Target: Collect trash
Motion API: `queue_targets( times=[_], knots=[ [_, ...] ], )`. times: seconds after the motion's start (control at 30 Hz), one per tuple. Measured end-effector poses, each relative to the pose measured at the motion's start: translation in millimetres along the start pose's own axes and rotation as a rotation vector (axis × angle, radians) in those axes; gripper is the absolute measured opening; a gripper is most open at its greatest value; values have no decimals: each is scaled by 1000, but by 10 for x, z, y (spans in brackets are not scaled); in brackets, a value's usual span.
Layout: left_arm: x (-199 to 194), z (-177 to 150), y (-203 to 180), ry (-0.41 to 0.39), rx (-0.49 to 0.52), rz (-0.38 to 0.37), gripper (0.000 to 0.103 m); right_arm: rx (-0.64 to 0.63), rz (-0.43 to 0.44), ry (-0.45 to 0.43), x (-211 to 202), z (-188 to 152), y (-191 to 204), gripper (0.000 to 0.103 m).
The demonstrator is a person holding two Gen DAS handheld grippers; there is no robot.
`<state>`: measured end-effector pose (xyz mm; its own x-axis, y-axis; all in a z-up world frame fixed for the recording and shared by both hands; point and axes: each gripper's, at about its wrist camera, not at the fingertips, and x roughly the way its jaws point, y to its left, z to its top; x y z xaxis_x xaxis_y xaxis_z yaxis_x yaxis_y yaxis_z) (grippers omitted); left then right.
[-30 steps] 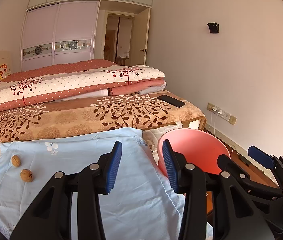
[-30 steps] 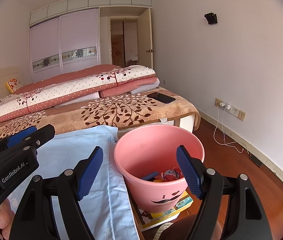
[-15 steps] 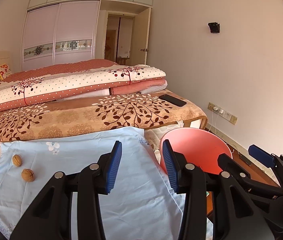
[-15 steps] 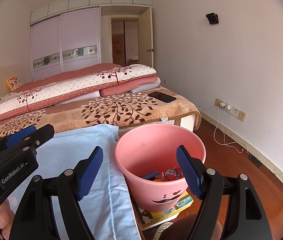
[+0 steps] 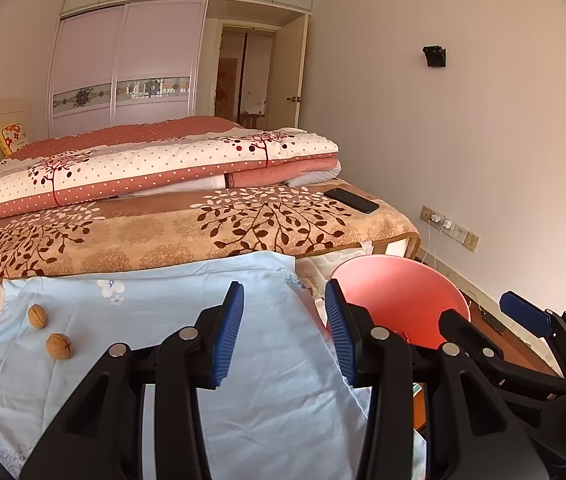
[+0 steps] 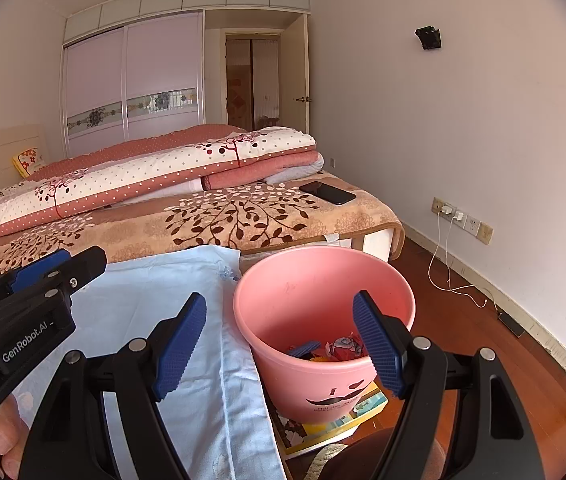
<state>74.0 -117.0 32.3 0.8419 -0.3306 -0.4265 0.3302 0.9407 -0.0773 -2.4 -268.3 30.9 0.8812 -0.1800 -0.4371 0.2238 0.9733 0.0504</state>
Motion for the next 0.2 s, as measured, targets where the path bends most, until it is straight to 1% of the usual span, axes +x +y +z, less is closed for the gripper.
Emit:
queue_targets(
  times=[0.2],
  knots=[
    [26,-11,48,11,-8,11,43,-6,4,1,15,-11,13,74]
  ],
)
